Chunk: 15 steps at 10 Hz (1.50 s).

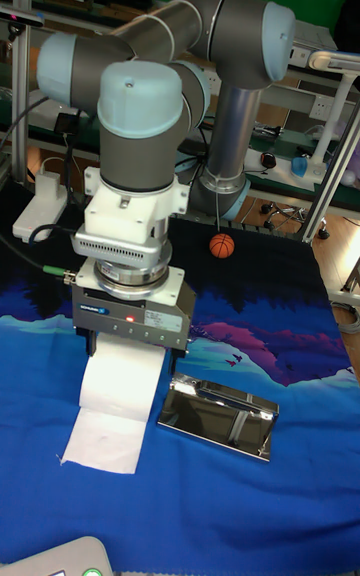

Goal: Put the toilet paper on its holder

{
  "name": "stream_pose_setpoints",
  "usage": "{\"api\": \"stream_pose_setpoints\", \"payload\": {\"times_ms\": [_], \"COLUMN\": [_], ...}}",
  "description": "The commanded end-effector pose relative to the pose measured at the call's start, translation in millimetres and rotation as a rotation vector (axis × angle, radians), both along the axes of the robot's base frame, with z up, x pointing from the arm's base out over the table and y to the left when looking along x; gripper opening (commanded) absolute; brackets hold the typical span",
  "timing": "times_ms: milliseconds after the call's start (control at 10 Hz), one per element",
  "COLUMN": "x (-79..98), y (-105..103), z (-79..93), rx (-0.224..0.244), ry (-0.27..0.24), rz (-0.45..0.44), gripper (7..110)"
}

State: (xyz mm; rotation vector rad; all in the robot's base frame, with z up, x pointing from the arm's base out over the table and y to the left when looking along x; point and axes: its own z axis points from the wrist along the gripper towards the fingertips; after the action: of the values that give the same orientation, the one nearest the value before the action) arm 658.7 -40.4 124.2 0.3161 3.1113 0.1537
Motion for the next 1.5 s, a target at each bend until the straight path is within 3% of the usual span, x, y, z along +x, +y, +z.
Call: {"api": "stream_pose_setpoints", "payload": {"times_ms": [0, 400, 700, 1200, 1400], "x": [12.2, 11.8, 1.3, 12.0, 13.3], "y": [0.8, -13.8, -21.9, -9.5, -14.2], "z": [-3.5, -21.0, -30.3, -37.5, -40.1], "rx": [-0.009, -0.033, -0.014, 0.036, 0.016], "ry": [-0.028, -0.011, 0.007, -0.011, -0.011], "rz": [-0.024, 0.013, 0.059, 0.025, 0.021], "gripper": [110, 110, 110, 110, 110]}}
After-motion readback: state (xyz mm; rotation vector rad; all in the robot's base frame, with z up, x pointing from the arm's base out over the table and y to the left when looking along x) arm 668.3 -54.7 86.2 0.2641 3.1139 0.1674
